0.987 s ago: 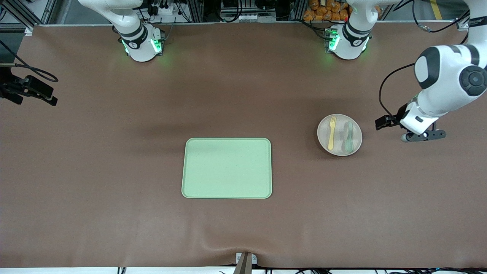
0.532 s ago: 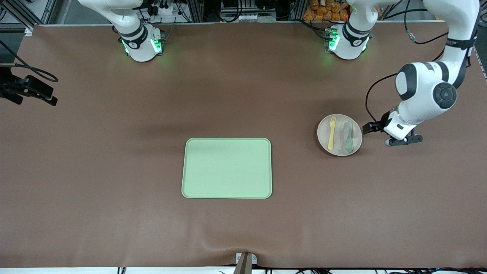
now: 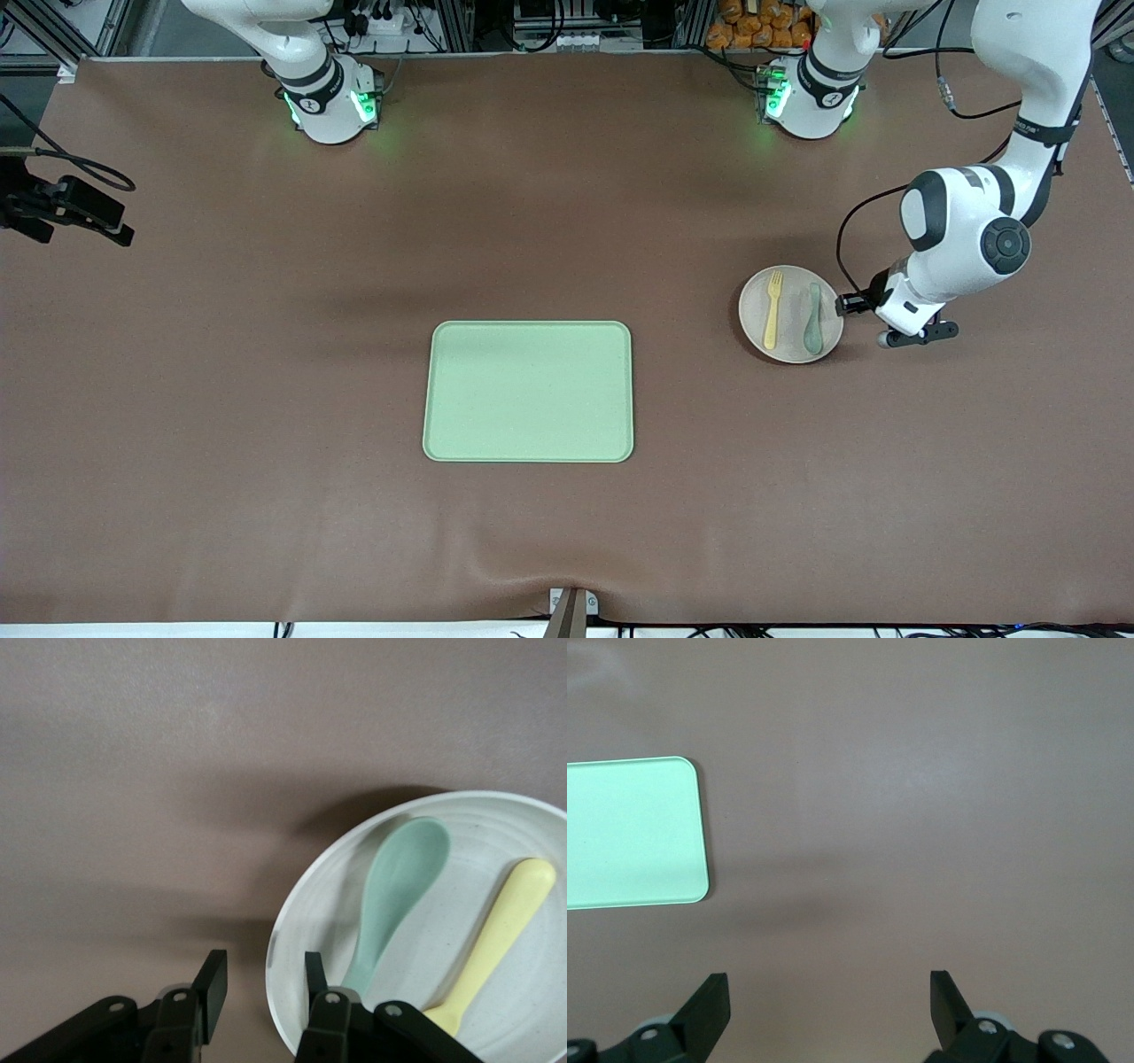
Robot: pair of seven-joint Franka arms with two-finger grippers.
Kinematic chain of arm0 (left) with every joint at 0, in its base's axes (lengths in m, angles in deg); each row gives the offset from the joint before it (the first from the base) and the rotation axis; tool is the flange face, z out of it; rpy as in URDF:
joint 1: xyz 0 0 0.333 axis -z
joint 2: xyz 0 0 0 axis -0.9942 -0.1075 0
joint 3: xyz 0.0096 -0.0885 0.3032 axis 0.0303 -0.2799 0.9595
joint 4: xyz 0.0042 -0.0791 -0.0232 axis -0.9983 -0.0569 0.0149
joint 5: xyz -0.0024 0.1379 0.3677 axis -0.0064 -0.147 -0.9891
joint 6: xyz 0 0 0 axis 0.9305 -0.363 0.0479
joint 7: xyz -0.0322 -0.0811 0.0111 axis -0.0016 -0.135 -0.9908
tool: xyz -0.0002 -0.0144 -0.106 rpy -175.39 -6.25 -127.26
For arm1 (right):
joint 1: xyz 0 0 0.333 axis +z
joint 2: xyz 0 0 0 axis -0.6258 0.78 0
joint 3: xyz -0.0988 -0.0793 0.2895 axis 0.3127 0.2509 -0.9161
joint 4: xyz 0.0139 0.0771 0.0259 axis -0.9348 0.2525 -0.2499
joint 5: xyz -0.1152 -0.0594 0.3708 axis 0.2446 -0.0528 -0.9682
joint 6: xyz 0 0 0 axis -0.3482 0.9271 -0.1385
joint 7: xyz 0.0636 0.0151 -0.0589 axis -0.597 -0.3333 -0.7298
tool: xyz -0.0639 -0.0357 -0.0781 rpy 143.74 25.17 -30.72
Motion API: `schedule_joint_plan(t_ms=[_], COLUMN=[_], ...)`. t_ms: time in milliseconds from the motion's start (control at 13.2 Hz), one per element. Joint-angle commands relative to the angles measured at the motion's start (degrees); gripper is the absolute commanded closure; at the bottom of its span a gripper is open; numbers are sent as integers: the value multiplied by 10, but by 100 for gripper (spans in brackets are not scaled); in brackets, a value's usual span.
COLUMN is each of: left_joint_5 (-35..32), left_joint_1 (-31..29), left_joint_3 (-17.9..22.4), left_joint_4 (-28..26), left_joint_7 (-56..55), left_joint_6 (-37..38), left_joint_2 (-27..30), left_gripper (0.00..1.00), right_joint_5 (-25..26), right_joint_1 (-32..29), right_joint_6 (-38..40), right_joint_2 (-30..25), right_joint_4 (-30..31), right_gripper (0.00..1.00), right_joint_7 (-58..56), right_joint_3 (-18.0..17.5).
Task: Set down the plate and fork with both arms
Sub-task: 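Reach the left gripper to the white plate's rim, then close the left gripper on the plate rim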
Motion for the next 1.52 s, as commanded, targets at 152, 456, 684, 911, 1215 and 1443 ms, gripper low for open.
schedule_joint_plan(t_ms=[152, 456, 684, 911, 1215, 1443], left_joint_5=[13, 30, 33, 53, 64, 96], left_joint_1=[-5, -5, -5, -5, -5, -4], left_joint_3=[-5, -6, -6, -17, -38, -54], left_joint_4=[-14, -13, -13, -13, -1, 59], left_joint_7=[11, 12, 12, 13, 13, 12], left_joint_6=[-44, -61, -61, -59, -52, 11], left_joint_2=[-20, -37, -37, -30, -7, -8], left_gripper=[58, 65, 93, 100, 100, 100], right_joint_5=[-5, -6, -9, -9, -9, -9], right_joint_1=[-5, -5, -5, -5, -5, -5], right_joint_6=[2, 1, 1, 1, 2, 2], right_joint_2=[1, 2, 2, 2, 2, 2], right_joint_4=[-6, -6, -6, -6, -6, -6], right_gripper=[0, 0, 0, 0, 0, 0], right_joint_7=[7, 7, 8, 8, 8, 7], right_joint_3=[-4, -2, -2, -2, -2, -2])
